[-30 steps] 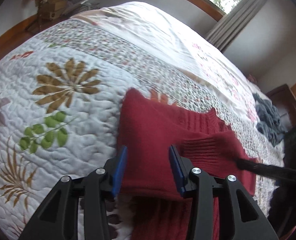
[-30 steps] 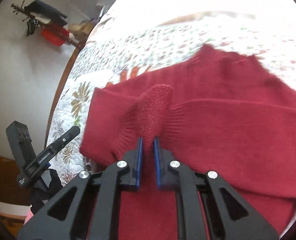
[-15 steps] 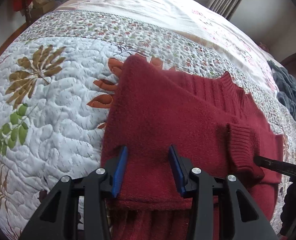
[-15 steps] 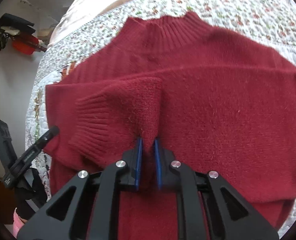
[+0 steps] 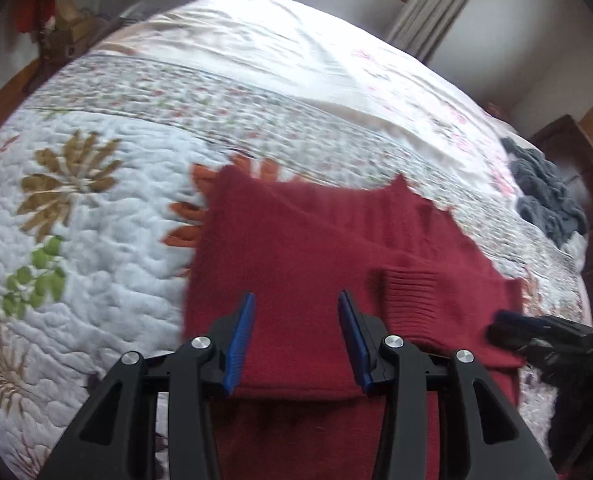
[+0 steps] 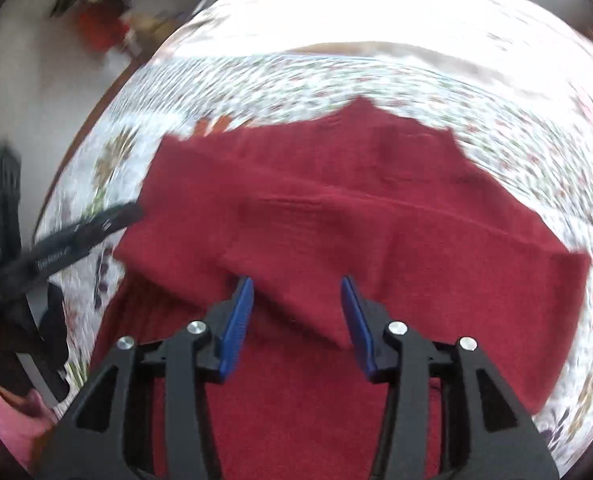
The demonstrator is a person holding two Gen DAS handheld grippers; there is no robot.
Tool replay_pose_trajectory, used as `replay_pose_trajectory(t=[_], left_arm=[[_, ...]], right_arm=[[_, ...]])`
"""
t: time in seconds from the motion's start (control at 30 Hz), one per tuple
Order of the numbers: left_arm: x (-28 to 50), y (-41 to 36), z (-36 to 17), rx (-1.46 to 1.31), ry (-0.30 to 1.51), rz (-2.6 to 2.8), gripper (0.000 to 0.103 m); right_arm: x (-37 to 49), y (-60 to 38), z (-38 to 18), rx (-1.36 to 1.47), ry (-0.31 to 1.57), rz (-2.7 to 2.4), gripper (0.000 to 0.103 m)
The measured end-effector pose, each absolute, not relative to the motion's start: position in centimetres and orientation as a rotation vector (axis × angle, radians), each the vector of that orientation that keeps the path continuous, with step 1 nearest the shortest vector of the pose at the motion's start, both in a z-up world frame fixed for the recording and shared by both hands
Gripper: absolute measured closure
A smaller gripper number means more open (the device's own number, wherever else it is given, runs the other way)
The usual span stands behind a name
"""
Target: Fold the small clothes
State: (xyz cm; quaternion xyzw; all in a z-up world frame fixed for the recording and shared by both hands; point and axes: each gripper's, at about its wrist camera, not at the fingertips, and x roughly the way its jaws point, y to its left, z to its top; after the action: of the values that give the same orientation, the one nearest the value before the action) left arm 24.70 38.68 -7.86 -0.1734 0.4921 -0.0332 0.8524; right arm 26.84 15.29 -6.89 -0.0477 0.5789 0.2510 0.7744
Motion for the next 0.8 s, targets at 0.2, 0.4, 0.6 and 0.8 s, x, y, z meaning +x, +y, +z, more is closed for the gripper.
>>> replay_pose_trajectory(t=[0.2,0.4,0.6,0.8], left_arm=[[26.0,37.8,-11.1,-0.38,1.12,-0.077,0.059],[26.1,38.3,-13.1,-0.42,1.136,-0.075,0.06],[26.2,38.0,-13.3,-0.381,1.134,-0.082,0.06],[26.1,37.9,-13.4,-0.368,1.127,-0.069,0.06]], right_arm=[[26.6,19.5,-10.2,-0.275,1.275,0.543,0.042],[27.4,19.4,-12.6,-0.319,1.304,0.497,0.083],[28.0,11.6,-9.5,0.088,1.276,0.455,0.096],[27.2,1.8,-10.0,0.372,1.269,0.304,0.096]])
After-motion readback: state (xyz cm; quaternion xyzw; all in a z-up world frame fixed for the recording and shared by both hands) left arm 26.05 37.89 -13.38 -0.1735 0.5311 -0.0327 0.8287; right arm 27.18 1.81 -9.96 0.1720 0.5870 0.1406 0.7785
